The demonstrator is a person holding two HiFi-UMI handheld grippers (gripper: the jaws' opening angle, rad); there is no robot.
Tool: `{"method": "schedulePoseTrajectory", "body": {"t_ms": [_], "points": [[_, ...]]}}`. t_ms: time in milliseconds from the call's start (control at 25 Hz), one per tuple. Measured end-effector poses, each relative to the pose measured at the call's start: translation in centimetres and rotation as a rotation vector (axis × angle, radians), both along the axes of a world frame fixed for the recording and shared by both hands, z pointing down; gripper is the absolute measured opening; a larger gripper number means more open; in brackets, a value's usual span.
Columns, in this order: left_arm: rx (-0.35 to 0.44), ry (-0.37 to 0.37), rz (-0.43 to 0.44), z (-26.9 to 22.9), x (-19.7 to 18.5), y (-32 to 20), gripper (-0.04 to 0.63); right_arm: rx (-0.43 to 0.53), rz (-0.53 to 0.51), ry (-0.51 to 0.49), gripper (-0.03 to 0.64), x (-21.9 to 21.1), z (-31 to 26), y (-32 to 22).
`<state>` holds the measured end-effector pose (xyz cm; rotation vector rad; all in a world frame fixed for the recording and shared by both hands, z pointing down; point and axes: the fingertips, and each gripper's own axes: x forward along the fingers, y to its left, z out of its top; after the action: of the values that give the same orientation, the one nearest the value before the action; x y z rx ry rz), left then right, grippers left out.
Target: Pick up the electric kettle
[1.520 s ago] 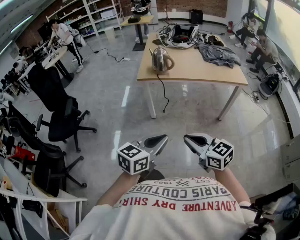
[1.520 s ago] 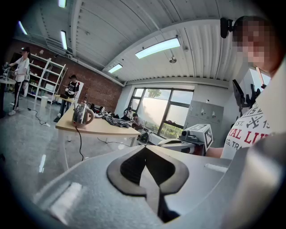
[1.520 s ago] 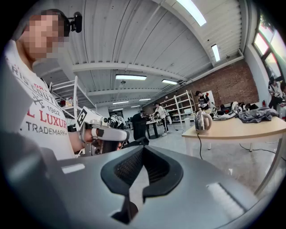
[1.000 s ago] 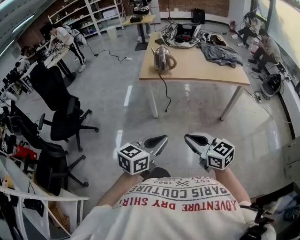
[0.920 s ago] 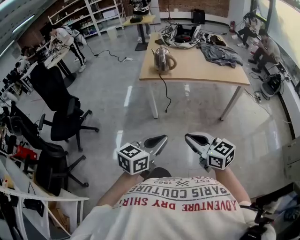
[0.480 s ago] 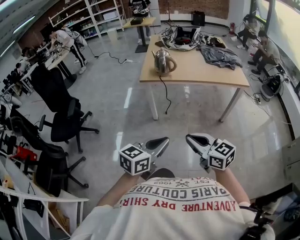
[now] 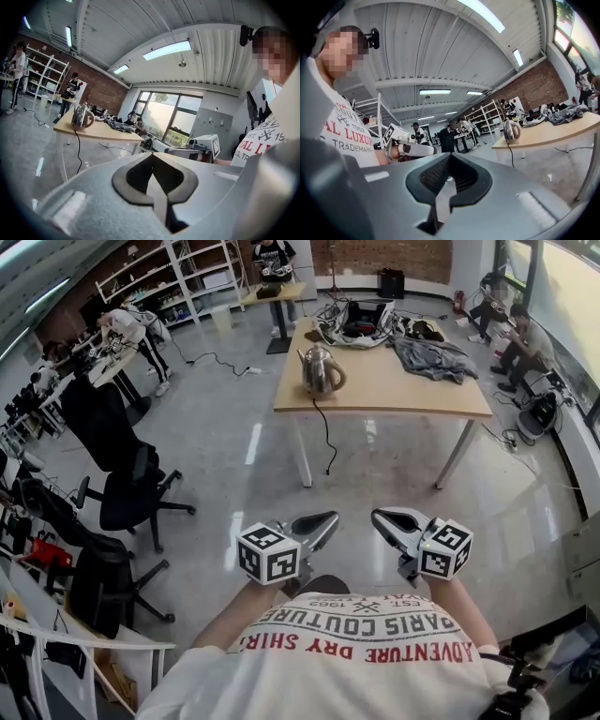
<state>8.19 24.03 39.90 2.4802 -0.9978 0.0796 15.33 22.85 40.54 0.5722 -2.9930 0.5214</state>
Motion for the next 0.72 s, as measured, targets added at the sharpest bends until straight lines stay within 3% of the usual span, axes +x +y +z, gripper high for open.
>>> {"method": "schedulePoseTrajectory", "body": {"t_ms": [720], "points": [[-0.119, 0.026, -0.002, 4.4, -1.3, -5.7, 0.001, -0.072, 0.005, 0.058, 0.003, -1.4, 4.4, -6.0]]}}
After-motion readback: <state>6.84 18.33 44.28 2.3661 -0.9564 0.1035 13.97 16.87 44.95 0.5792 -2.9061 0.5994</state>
